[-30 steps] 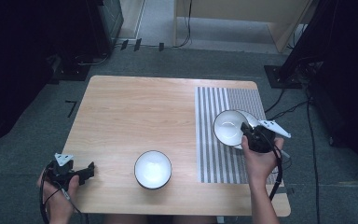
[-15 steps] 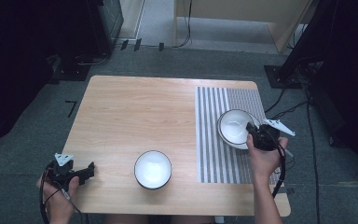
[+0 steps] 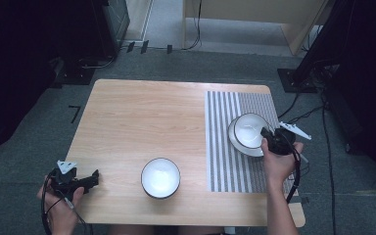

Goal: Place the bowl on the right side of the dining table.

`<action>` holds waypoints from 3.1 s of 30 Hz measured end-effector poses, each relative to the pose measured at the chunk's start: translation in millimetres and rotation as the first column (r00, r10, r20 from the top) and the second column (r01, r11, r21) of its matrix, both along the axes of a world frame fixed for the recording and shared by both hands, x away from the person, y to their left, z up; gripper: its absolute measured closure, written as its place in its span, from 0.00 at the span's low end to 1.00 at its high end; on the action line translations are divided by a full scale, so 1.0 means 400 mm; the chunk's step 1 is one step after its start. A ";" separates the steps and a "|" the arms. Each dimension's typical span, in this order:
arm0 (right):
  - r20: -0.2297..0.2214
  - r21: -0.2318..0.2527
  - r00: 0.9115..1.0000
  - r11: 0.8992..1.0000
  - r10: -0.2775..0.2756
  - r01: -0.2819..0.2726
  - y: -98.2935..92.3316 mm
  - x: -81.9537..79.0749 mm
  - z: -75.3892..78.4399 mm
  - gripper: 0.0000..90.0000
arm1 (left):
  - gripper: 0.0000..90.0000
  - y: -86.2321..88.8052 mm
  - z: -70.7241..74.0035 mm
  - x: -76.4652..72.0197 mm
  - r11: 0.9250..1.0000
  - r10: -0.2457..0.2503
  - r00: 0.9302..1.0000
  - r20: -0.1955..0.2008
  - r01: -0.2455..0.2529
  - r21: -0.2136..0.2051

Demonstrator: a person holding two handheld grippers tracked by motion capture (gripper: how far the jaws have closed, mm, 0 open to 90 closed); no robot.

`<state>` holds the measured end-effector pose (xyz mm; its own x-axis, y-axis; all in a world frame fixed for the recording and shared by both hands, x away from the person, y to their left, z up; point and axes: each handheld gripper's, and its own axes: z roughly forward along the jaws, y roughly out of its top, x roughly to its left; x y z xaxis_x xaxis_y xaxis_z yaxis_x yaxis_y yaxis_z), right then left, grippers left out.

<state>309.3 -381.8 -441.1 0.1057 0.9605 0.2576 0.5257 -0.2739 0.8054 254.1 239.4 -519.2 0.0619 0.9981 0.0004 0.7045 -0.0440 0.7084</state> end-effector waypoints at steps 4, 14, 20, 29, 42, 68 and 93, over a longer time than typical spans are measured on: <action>-0.008 0.008 1.000 1.000 -0.014 0.014 -0.011 0.009 -0.006 0.94 | 0.00 0.000 0.000 0.000 1.000 0.001 1.000 0.000 -0.001 0.000; -0.043 0.013 0.998 0.999 -0.043 0.043 -0.036 0.029 -0.034 0.94 | 0.00 0.000 0.000 0.000 1.000 0.000 1.000 0.000 0.000 0.000; -0.077 0.001 0.995 0.998 -0.063 0.064 -0.047 0.037 -0.057 0.94 | 0.00 0.000 0.000 0.000 1.000 0.000 1.000 0.000 0.000 0.000; -0.110 -0.003 0.992 0.998 -0.068 0.068 -0.056 0.046 -0.076 0.94 | 0.00 0.000 0.000 0.000 1.000 0.000 1.000 0.000 0.000 0.000; -0.136 -0.016 0.988 0.998 -0.070 0.068 -0.054 0.052 -0.088 0.94 | 0.00 0.000 0.000 0.000 1.000 0.000 1.000 0.000 0.000 0.000; -0.153 0.030 0.983 0.994 -0.098 0.104 -0.063 0.062 -0.111 0.92 | 0.00 0.000 0.000 0.000 1.000 0.001 1.000 0.000 -0.001 0.000; -0.060 0.073 0.988 0.986 -0.144 0.149 -0.072 0.063 -0.120 0.52 | 0.00 0.000 0.000 0.000 1.000 0.000 1.000 0.000 0.000 0.000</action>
<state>334.6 -410.6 -489.2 0.2597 0.9112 0.3197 0.5182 -0.4109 0.7501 254.0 239.5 -519.2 0.0617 0.9981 0.0006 0.7047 -0.0439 0.7082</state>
